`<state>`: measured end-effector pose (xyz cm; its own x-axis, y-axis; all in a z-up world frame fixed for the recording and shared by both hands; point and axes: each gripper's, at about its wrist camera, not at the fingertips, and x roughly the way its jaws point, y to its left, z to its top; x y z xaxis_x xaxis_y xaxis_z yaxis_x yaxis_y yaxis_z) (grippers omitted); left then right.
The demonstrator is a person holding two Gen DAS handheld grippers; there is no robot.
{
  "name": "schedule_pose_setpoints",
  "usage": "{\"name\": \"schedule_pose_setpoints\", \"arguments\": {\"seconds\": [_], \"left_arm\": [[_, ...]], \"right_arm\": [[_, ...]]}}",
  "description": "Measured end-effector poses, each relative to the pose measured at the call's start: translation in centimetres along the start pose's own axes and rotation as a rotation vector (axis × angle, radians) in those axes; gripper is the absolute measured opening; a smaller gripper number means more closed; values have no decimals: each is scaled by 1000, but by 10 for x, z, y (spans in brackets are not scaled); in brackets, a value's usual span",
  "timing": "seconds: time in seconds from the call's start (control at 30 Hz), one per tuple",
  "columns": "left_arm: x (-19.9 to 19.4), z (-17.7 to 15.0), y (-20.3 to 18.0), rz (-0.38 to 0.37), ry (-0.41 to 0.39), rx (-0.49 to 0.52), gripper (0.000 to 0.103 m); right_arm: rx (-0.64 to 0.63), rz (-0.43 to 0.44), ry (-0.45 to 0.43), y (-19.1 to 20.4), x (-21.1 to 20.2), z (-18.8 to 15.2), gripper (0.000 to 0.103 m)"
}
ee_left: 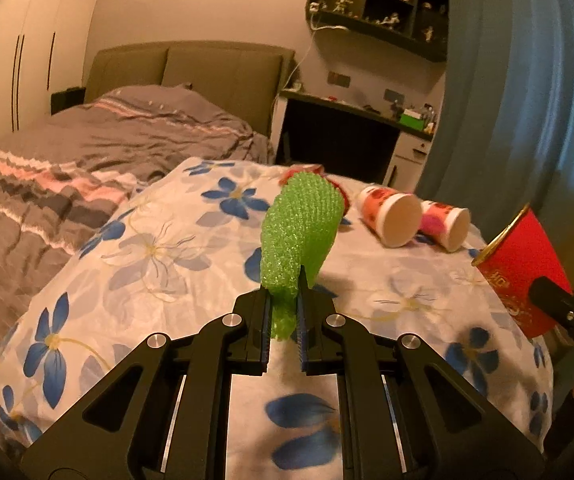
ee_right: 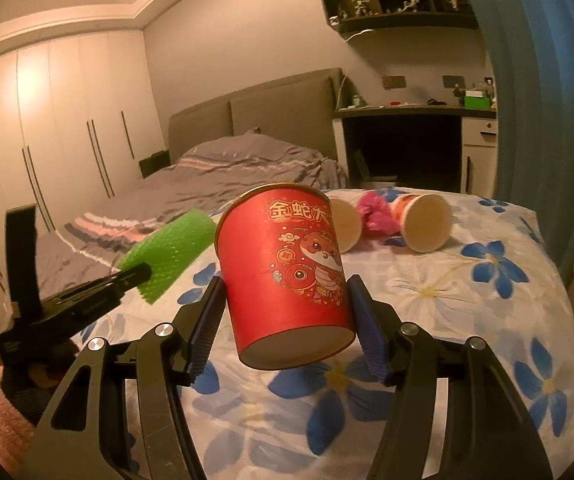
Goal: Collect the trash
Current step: 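Carry the red cup and green scrubber in both tools over the brown bin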
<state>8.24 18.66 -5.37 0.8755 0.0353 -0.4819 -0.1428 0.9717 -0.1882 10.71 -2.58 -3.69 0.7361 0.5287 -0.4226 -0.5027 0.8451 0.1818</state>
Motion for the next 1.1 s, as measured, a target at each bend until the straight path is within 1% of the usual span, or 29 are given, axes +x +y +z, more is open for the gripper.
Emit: {"name": "schedule_pose_setpoints", "arguments": {"seconds": [0.23, 0.43, 0.73, 1.1], "left_arm": [[-20, 3, -30, -30, -40, 45, 9], [-27, 4, -65, -69, -55, 99, 9], [-24, 0, -125, -146, -50, 174, 9], [-9, -6, -209, -277, -28, 284, 9]], "right_arm": [[40, -33, -45, -25, -28, -2, 61], [77, -66, -80, -46, -50, -6, 61], [144, -138, -132, -85, -83, -13, 61], [223, -257, -190, -143, -122, -22, 61]]}}
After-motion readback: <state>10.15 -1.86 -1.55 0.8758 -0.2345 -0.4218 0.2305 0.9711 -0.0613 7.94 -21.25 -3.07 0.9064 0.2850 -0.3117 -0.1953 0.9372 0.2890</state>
